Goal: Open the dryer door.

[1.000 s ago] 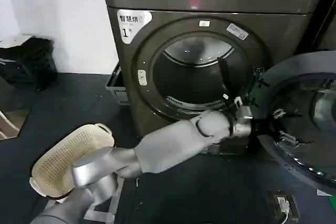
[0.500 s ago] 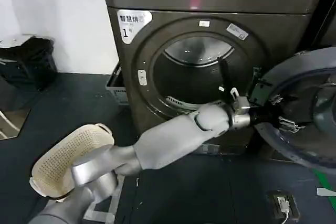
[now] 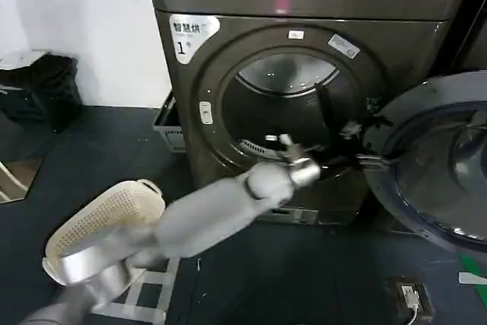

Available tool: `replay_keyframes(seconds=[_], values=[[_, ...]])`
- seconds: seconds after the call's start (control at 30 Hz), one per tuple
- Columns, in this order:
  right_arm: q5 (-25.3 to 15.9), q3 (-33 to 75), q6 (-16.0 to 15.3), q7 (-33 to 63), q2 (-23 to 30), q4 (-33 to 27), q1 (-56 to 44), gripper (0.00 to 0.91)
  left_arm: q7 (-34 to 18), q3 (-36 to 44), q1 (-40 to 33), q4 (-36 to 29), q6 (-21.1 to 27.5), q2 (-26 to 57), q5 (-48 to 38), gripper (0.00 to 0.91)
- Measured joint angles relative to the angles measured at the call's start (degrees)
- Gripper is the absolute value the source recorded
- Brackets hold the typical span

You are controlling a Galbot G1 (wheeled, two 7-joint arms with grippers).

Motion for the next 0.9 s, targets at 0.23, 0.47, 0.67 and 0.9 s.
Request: replay_keyframes(seconds=[0.23, 0.47, 0.67, 0.9], values=[[-0.34, 0.11, 0.44, -0.32, -0.59, -0.34, 0.5, 0.907, 5.3, 2.93, -1.6, -8.96, -2.51, 15.66, -1.04, 0.907], [-0.56, 0.54, 1.03, -0.78, -1.64, -1.26, 0.55, 0.907, 13.73, 6.51, -3.68, -12.24, -3.03, 33.09, 5.15, 0.907], [-0.63, -0.01, 1.4, -1.09, -2.19, -2.2, 0.62, 0.907, 16.86, 7.98, -5.12, -11.5, 0.76, 41.71, 10.46, 0.907], [-1.99, -1.05, 1.77, -1.56, -3.11, -2.75, 1.44, 0.907, 20.18, 15.81, -10.03, -8.86, 2.04, 48.82, 17.36, 0.907]])
